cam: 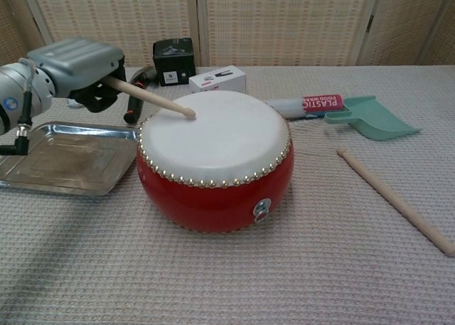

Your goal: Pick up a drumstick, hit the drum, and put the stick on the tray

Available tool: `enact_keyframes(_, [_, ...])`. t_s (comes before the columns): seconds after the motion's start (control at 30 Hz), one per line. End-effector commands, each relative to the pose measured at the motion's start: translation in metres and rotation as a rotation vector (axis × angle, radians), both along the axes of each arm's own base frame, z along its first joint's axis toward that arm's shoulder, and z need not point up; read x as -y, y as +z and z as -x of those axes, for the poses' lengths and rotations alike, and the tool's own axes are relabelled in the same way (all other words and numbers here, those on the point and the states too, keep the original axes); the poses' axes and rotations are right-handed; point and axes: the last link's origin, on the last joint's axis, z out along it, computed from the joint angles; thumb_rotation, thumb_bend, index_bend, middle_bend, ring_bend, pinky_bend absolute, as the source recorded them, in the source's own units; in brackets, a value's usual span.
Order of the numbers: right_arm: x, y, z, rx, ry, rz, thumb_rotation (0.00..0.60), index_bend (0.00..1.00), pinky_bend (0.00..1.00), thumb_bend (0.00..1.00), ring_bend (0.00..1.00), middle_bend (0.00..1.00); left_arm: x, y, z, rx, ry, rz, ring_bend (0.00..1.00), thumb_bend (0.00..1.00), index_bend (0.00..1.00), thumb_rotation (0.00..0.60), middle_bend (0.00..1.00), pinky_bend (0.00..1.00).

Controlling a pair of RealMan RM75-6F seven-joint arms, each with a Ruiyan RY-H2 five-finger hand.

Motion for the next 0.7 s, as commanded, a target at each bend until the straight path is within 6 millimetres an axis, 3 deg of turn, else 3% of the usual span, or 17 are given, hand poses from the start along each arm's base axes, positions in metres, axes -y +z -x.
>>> enact_keyframes(0.03, [0.000,0.001,0.000,0.000,0.001,0.002,0.600,0.00,0.00,0.21,0.00,0.02,-0.003,0.030,0.015,0.302,0.116,-0.029,0.99,0.70,1.00,0.600,1.00,1.00])
enact_keyframes(0.43, [0.003,-0.001,0.002,-0.002,-0.002,-0.008,0.600,0.00,0.00,0.21,0.00,0.02,-0.002,0.016,0.091,0.146,0.227,-0.021,0.98,0.70,1.00,0.600,1.00,1.00])
enact_keyframes(0.7, [0.003,-0.001,0.004,-0.005,-0.017,-0.003,0.600,0.00,0.00,0.21,0.00,0.02,-0.012,0.001,0.105,0.081,0.246,0.030,0.96,0.68,1.00,0.600,1.00,1.00])
